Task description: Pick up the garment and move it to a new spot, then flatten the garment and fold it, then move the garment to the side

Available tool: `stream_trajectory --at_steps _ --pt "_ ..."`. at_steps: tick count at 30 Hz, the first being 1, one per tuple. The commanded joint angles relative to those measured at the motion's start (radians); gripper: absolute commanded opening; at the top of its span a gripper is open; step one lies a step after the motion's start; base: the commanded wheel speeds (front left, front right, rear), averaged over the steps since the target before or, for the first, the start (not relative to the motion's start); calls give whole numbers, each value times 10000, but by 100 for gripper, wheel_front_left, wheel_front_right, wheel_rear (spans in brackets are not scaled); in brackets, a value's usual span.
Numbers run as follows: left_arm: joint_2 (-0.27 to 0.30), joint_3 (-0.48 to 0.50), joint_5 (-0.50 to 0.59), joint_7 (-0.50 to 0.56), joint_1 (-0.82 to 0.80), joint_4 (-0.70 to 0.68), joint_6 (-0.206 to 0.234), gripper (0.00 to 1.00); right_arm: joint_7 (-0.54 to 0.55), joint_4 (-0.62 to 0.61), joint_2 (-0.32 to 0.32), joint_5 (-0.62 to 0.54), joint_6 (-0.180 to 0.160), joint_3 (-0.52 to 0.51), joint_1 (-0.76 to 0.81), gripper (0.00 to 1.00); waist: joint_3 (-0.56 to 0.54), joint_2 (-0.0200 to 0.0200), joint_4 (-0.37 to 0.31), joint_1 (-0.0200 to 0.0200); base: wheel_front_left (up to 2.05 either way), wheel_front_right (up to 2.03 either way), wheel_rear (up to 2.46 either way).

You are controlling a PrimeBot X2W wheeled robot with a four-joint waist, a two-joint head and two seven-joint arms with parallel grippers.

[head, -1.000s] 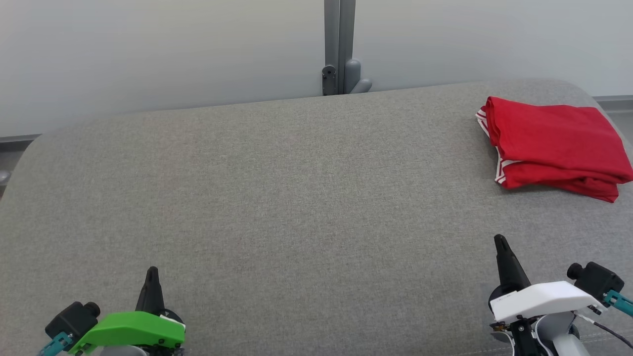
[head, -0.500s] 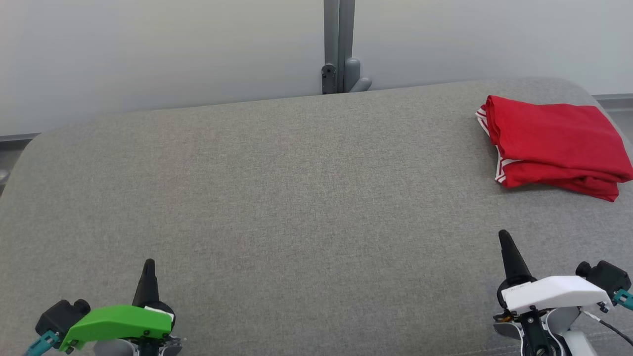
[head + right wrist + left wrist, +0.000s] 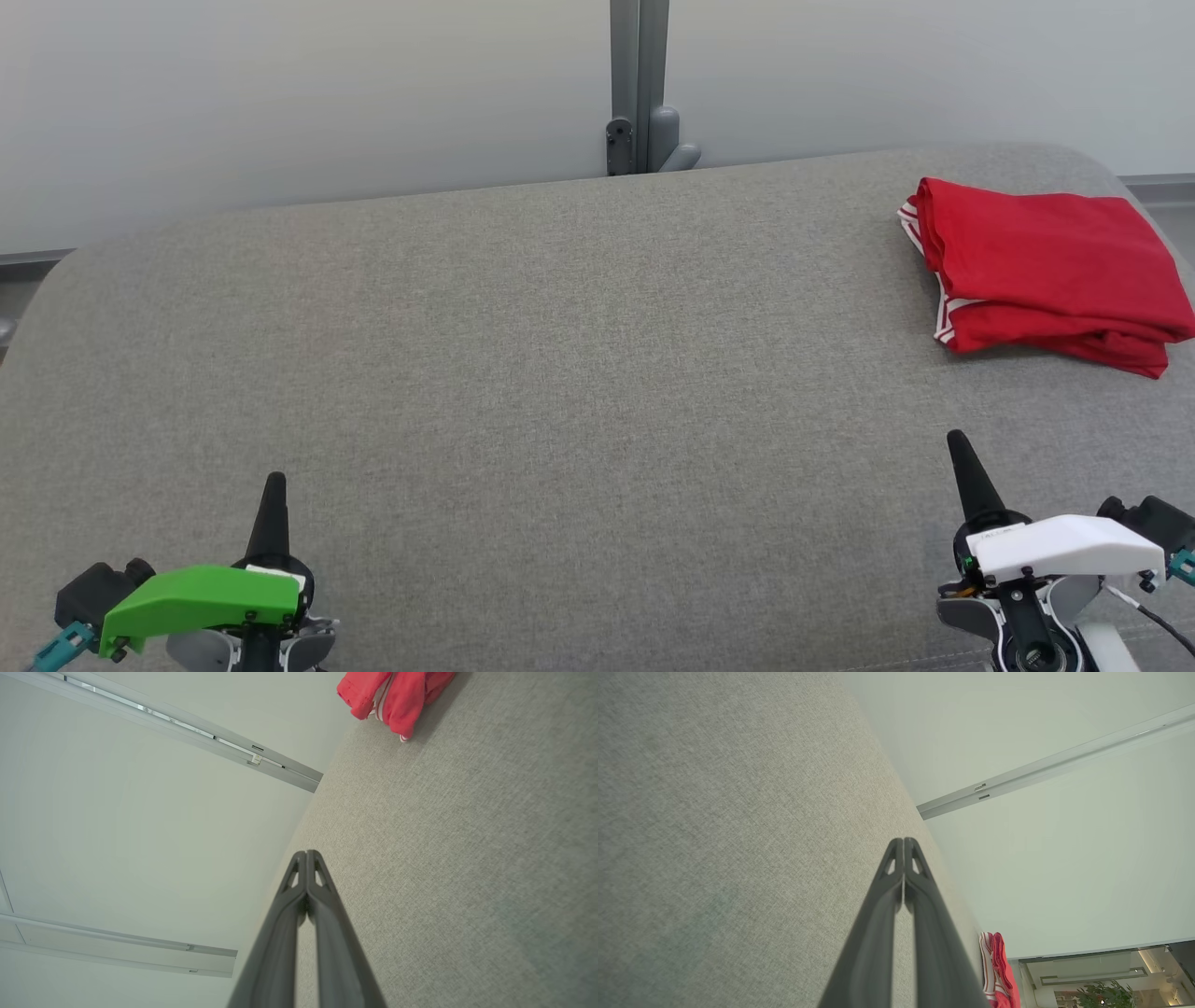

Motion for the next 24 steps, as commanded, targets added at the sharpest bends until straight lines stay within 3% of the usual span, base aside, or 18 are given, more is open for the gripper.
stream_trajectory --at_steps 1,24 --pt "17 72 -228 56 -253 -95 -76 0 74 -119 -64 263 4 -58 -212 0 3 54 -1 0 0 0 0" --pt "6 412 -2025 605 -455 -178 -373 0 571 -114 -64 2158 3 -319 -324 0 62 72 -17 0 0 0 0"
